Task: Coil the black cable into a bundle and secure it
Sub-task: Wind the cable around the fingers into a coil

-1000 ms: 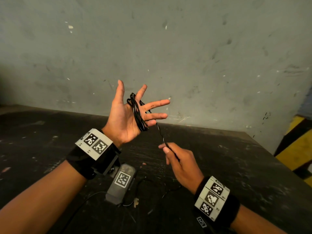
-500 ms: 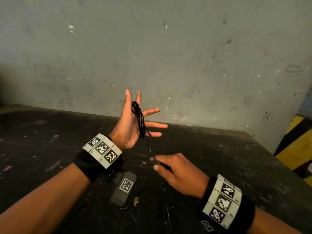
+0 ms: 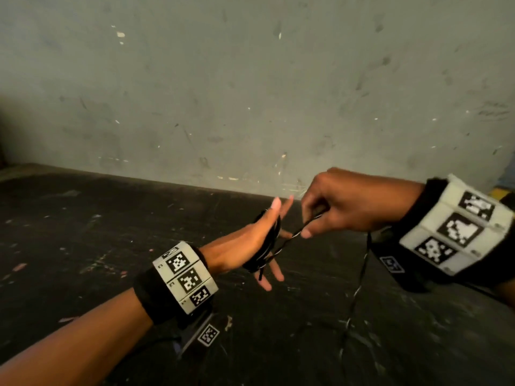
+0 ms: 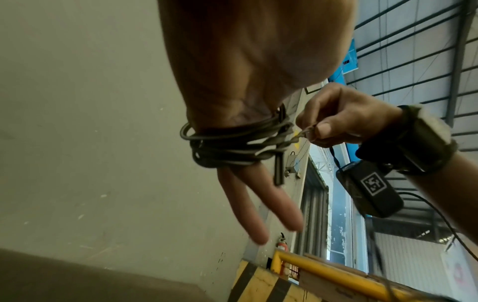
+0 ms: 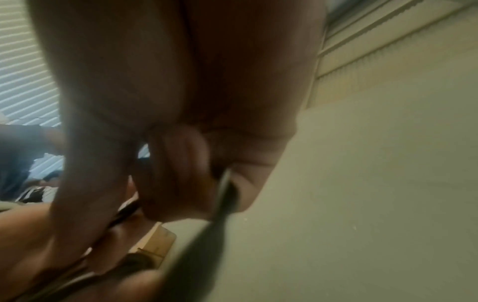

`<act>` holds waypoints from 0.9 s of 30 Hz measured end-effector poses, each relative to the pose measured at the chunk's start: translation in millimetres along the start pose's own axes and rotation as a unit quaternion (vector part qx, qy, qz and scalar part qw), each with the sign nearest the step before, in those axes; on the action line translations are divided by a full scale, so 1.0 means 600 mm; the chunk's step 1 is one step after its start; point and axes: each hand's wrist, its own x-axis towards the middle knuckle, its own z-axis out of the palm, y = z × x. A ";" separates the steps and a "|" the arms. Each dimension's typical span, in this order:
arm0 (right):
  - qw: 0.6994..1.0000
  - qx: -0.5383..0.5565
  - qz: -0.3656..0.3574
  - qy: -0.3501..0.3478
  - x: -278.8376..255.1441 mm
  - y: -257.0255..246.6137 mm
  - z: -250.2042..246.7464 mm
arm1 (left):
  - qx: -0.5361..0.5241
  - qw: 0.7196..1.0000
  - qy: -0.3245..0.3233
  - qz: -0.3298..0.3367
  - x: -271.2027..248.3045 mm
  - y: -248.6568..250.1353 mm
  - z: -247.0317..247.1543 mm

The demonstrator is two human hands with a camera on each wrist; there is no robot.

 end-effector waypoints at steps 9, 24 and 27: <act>0.989 -0.033 0.039 0.140 -0.016 0.071 -0.072 | 0.004 0.985 -0.149 -0.088 -0.021 -0.017 -0.010; 0.995 -0.009 0.087 0.040 0.048 0.095 0.181 | -0.250 0.937 -0.234 0.070 -0.022 0.046 -0.009; 0.994 0.040 0.063 0.085 0.054 0.051 0.210 | -0.270 0.949 -0.128 0.103 -0.004 0.063 -0.035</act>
